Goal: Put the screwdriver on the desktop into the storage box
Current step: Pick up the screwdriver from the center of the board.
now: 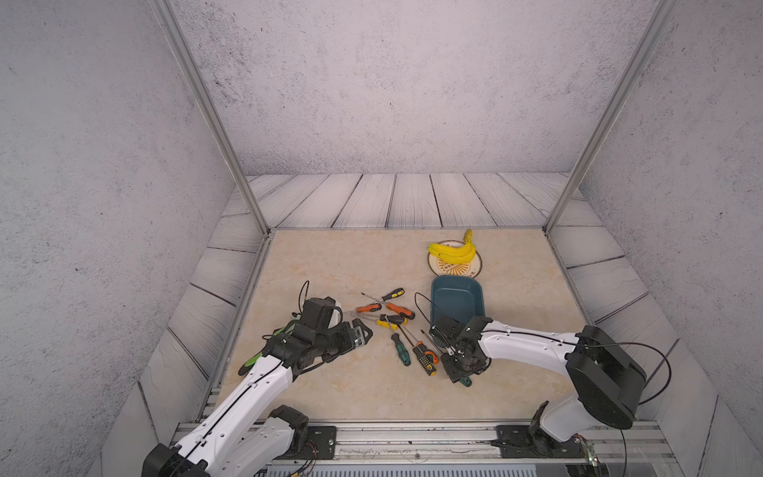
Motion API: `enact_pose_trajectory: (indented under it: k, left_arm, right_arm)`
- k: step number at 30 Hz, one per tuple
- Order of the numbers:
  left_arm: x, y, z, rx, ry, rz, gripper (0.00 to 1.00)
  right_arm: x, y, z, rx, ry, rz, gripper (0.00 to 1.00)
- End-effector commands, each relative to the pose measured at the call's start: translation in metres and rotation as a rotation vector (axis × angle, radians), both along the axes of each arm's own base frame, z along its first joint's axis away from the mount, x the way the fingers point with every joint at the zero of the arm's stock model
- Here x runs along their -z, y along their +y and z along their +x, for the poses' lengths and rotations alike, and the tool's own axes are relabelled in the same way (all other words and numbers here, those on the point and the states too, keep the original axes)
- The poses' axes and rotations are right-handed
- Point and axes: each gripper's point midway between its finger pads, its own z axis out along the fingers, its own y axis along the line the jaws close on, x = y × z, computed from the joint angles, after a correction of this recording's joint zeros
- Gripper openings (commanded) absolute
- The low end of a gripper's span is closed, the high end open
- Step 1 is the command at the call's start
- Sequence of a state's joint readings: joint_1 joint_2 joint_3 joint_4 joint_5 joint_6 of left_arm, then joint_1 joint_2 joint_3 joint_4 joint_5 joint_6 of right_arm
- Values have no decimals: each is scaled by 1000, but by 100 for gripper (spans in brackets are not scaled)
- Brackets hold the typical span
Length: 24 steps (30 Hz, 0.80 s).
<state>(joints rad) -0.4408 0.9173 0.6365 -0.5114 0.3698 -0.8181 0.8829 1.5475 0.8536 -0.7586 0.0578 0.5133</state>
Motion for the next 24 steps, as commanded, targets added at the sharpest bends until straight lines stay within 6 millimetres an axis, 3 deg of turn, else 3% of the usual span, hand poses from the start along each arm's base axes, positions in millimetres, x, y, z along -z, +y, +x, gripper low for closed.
enact_pose_trajectory:
  k: [1,9,24]
  left_arm:
    - [1,-2,0,3,-6,-5,92]
    - [2,-1,-2,-3,-6,-10,92]
    - [-4,0,-3,-4,-18,-16,92]
  right_arm:
    - [-1,-1,1,-30,-13,-25,43]
    - [-8,4,3,-57,-33,-26,31]
    - [-71,27,7,-129,-100,139,24]
